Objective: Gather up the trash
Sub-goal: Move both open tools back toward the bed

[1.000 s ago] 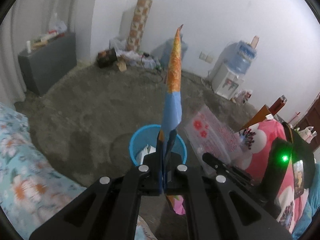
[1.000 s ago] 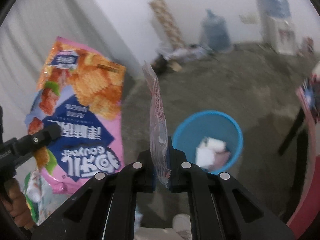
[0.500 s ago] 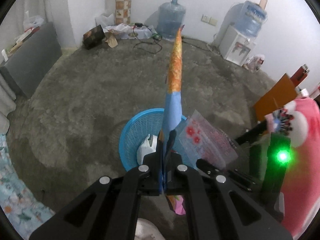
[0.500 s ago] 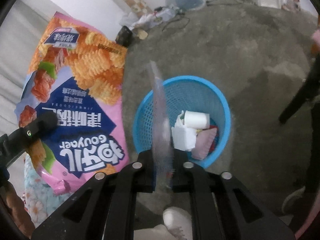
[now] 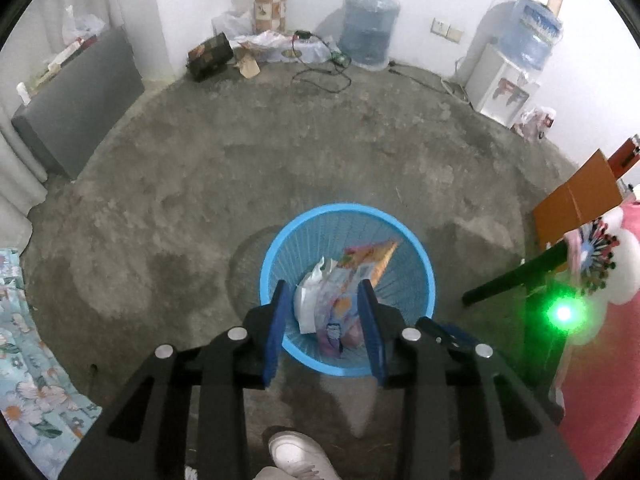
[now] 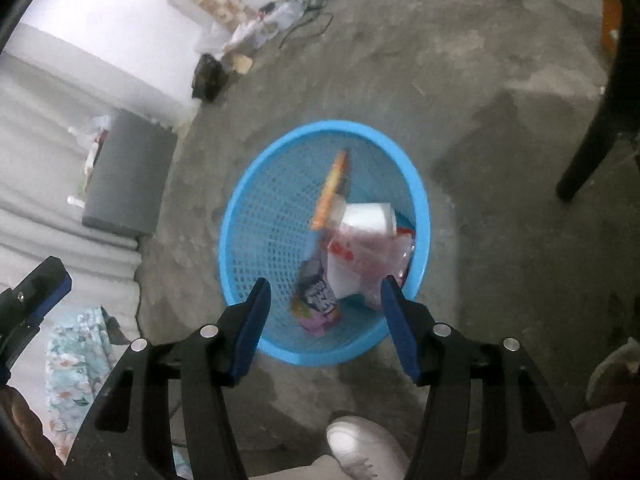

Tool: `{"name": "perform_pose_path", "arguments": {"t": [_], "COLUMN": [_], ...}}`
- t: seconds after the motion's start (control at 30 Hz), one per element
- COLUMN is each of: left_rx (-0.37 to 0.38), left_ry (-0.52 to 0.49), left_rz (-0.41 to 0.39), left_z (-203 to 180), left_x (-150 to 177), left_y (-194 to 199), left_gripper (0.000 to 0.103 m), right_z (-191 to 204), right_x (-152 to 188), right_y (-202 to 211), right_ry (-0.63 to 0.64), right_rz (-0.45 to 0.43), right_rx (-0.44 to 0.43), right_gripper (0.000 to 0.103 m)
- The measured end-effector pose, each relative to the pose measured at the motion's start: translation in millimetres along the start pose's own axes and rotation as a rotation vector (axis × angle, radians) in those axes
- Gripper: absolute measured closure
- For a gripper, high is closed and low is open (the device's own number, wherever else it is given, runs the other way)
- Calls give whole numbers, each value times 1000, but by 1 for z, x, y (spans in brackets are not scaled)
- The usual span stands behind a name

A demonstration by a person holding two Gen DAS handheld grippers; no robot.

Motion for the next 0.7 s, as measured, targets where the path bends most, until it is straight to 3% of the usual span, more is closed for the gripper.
{"name": "perform_pose_path", "arguments": {"t": [0.17, 0.4, 0.7], "left_rx": [0, -31, -93], "left_ry": [-12, 18, 112], "left_rz": [-57, -164, -314], "left_z": [-2, 12, 59], "left_x": [-14, -20, 5], "left_y": [41, 122, 241], "left_gripper": [69, 69, 69], "right_z": [25, 92, 163], "right_x": [-12, -20, 15], "right_y": [26, 84, 140], "right_ry": [71, 248, 383], "right_rz": [-94, -220, -206], "right_rx": [-24, -115, -264], "right_gripper": [44, 43, 43]}}
Point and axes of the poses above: each gripper's, at about its wrist camera, not at the fingertips, and y roughly against the way its jaws point, z to its left, x to its underside, the point moved 10 cm from there along -y, roughly the way its jaws point, and after that the axes turned 15 degrees about -z, right-handed, at the moved point
